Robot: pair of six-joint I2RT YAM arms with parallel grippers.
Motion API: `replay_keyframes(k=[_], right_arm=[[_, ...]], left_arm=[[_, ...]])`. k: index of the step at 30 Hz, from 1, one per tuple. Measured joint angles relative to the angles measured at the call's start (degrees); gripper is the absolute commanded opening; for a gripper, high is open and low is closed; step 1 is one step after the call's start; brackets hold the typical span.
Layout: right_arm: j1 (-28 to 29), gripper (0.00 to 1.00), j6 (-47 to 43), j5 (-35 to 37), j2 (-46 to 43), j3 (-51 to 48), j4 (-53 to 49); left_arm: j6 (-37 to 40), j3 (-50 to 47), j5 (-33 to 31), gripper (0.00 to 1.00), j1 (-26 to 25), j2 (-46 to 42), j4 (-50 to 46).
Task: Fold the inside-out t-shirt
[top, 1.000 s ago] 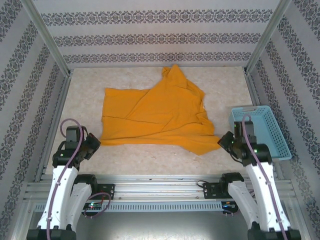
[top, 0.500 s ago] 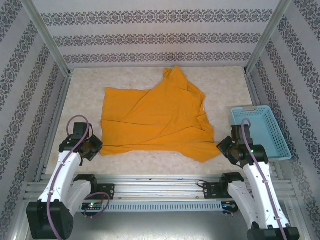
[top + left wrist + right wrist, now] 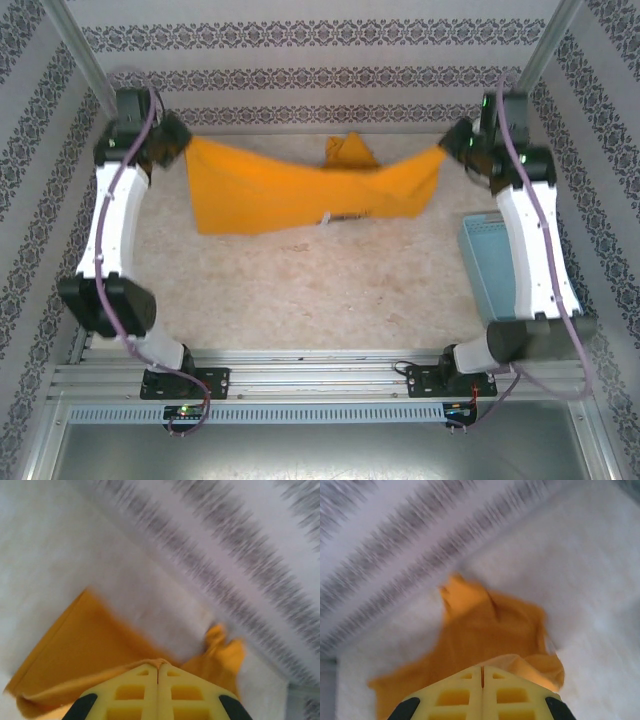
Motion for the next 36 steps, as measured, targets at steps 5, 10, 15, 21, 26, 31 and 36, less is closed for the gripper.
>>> replay_keyframes(k=[5, 10, 15, 21, 26, 31, 36], right_arm=[[-1.5, 0.00, -4.3, -0.8, 10.4, 30.4, -6.8], [-2.4, 0.00, -7.5, -2.0, 4.5, 34.4, -9.2], [-2.5, 0.00, -9.2, -2.9, -10.0, 21.6, -5.5], [-2.5, 0.00, -10.6, -2.5, -20.0, 16.9, -0.5], [-2.5, 0.00, -10.7, -2.5, -18.9, 16.5, 3.2], [-2.5, 0.00, -10.9, -2.6, -13.9, 13.0, 6.9], [-2.5, 0.00, -11.5, -2.8, -7.0, 8.9, 10.4]], left_arm=[[2.5, 35.5, 2.9, 0.00, 0.6, 14.2, -9.8], [3.9, 31.8, 5.1, 0.00, 0.7, 5.7, -11.5], [4.0, 5.9, 4.8, 0.00, 0.7, -17.1, -2.2], [4.0, 0.9, 3.8, 0.00, 0.7, -27.3, 3.7], [3.9, -2.5, 4.9, 0.00, 0.7, -24.6, 7.8], [4.0, -2.7, 5.5, 0.00, 0.7, -15.6, 8.4], [4.0, -2.4, 5.8, 0.00, 0.7, -7.0, 8.4]])
